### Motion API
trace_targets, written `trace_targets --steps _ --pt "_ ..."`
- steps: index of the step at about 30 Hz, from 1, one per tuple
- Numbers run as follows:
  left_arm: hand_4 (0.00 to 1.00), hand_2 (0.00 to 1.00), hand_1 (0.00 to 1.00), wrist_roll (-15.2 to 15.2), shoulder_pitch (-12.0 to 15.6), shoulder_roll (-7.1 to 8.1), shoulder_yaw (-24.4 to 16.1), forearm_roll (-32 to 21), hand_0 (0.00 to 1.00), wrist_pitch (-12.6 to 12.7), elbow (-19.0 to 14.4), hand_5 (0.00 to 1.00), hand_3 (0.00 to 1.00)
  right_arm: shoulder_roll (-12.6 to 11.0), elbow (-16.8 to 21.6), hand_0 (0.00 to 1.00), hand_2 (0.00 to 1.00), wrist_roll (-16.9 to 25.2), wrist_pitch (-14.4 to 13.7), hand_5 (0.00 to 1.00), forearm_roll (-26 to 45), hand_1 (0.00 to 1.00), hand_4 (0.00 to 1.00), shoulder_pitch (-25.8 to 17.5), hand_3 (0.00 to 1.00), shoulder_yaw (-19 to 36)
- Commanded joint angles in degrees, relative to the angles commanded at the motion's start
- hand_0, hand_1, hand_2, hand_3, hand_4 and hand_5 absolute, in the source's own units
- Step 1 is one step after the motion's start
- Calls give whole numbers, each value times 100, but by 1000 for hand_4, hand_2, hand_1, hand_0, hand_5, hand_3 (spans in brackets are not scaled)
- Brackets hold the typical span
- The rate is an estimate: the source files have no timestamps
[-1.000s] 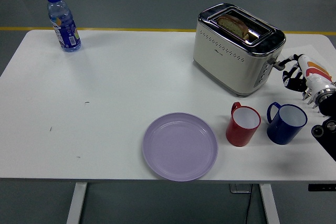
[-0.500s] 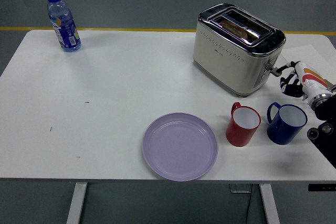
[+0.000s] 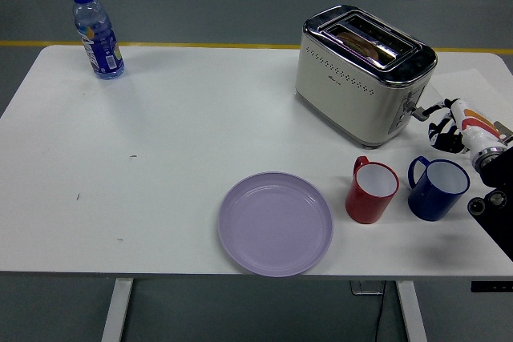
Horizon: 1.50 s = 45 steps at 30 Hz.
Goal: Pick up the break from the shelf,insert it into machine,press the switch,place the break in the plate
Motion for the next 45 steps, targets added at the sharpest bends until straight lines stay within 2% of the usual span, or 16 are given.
trace_targets --steps 12,22,23,28,29,34,35,40,41,45 --pt "295 445 463 -5 -19 0 54 -72 607 -2 0 930 552 -129 243 192 333 -175 -188 2 -470 226 531 -35 605 666" --pt "295 445 464 -3 -26 0 81 -113 607 0 0 930 550 -182 331 192 333 -268 -289 2 -604 226 530 -22 607 938" --pt "295 446 463 -2 -27 0 77 -110 607 2 0 930 551 -182 358 207 373 -273 -323 2 -605 251 456 -13 644 950" --pt "295 446 463 -3 -28 0 77 -107 607 1 0 930 551 -178 488 207 373 -198 -454 2 -556 251 456 42 644 973" --pt "295 446 463 -4 -32 0 78 -107 608 1 0 930 551 -179 563 571 639 -176 -372 240 -421 554 631 93 875 994" --pt "295 446 463 -2 -45 0 77 -100 608 -2 0 930 551 -196 704 571 639 -81 -237 240 -127 554 631 255 875 1008" --pt "295 444 462 -3 -47 0 78 -106 608 0 0 930 551 -196 729 740 846 -48 -239 321 -84 710 699 295 965 1009" --pt "295 444 462 -1 -57 0 87 -117 608 1 0 930 551 -177 807 740 846 19 -281 321 8 710 699 455 965 958" --pt "296 442 463 0 -60 0 94 -123 607 0 0 931 551 -170 824 797 919 29 -297 360 16 790 751 493 973 939" --pt "296 442 463 2 -71 0 104 -135 607 0 0 931 551 -87 860 797 919 64 -320 360 107 790 751 835 973 748"
